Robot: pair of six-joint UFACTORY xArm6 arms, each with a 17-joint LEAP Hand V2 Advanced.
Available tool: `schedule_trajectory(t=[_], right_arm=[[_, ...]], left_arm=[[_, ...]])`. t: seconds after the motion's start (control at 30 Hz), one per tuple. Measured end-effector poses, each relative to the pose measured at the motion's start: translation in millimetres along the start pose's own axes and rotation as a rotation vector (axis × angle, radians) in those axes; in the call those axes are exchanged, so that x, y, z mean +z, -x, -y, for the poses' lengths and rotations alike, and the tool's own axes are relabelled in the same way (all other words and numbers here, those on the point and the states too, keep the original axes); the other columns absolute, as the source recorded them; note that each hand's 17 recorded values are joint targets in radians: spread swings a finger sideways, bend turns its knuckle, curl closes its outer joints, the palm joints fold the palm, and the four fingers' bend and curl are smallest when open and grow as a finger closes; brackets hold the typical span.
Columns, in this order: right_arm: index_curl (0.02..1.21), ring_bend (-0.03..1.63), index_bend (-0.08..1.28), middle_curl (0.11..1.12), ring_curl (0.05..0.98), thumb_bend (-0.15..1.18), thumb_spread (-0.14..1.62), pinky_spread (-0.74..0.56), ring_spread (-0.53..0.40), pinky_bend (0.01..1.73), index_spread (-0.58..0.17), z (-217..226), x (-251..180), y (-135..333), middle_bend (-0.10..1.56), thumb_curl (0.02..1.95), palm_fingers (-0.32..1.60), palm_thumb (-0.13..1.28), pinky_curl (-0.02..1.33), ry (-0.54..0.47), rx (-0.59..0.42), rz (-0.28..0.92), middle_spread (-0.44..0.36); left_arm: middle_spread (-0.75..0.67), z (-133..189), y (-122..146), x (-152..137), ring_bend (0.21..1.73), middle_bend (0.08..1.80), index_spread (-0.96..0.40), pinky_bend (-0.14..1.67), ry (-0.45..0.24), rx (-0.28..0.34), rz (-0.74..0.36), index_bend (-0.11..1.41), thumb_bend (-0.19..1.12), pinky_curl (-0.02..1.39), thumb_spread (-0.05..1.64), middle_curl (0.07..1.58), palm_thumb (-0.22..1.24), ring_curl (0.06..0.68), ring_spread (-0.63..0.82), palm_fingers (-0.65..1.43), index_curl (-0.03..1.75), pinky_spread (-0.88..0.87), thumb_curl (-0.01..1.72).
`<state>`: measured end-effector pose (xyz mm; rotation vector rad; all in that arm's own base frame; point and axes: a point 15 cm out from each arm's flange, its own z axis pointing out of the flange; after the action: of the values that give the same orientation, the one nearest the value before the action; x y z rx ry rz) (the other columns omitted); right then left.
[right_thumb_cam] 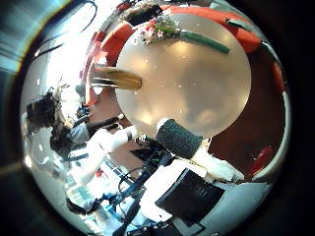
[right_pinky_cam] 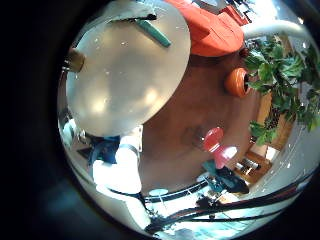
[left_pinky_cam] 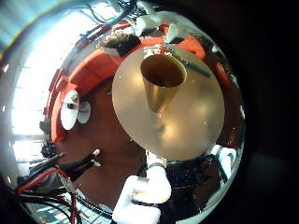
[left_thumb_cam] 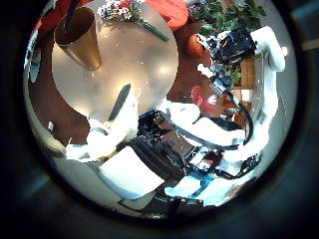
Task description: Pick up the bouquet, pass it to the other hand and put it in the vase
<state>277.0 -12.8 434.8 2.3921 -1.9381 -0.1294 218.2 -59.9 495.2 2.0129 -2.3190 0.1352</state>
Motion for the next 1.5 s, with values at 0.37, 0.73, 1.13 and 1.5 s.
schedule_trajectory(t=[0.37, 0.73, 1.13, 1.5], right_arm=[[0.33, 0.78, 0.17, 0.39, 0.226, -0.02, 1.2, 0.22, -0.083, 0.67, -0.375, 3.2, 1.6, -17.9, 0.39, 0.31, 0.41, 0.42, 0.12, 0.014, 0.025, 0.012, -0.069], [0.34, 0.76, 0.17, 0.39, 0.219, -0.02, 1.19, 0.21, -0.077, 0.7, -0.349, 37.3, -8.9, -45.9, 0.4, 0.31, 0.36, 0.41, 0.1, 0.02, 0.086, 0.036, -0.068], [0.33, 0.68, 0.17, 0.39, 0.201, -0.02, 1.16, 0.26, 0.004, 0.64, -0.271, 130.3, 20.6, -50.7, 0.38, 0.33, 0.24, 0.43, 0.1, 0.072, 0.095, 0.166, -0.016], [0.34, 0.64, 0.19, 0.38, 0.202, -0.03, 1.15, 0.21, -0.005, 0.58, -0.255, 216.4, 93.1, -58.0, 0.36, 0.34, 0.29, 0.42, 0.11, 0.071, 0.114, 0.201, -0.01]], left_arm=[[0.23, -3.6, -1.6, -9.4, 0.45, 0.19, -0.06, 0.18, -0.012, -0.016, -0.029, 0.19, -0.02, 0.26, 1.14, 0.34, 0.45, 0.176, 0.48, 0.28, 0.42, 0.48, 0.35], [0.23, -34.0, -32.8, -4.1, 0.45, 0.19, -0.06, 0.19, 0.068, 0.087, -0.035, 0.19, -0.02, 0.26, 1.14, 0.34, 0.45, 0.175, 0.48, 0.28, 0.43, 0.48, 0.35], [0.25, -32.2, -54.4, 28.9, 0.48, 0.19, -0.02, 0.19, 0.064, 0.199, -0.024, 0.17, -0.02, 0.27, 1.14, 0.34, 0.45, 0.181, 0.49, 0.23, 0.4, 0.49, 0.35], [0.26, -19.8, -53.4, 42.6, 0.48, 0.2, -0.01, 0.19, 0.009, 0.202, -0.017, 0.18, -0.02, 0.28, 1.15, 0.35, 0.45, 0.183, 0.49, 0.22, 0.39, 0.49, 0.35]])
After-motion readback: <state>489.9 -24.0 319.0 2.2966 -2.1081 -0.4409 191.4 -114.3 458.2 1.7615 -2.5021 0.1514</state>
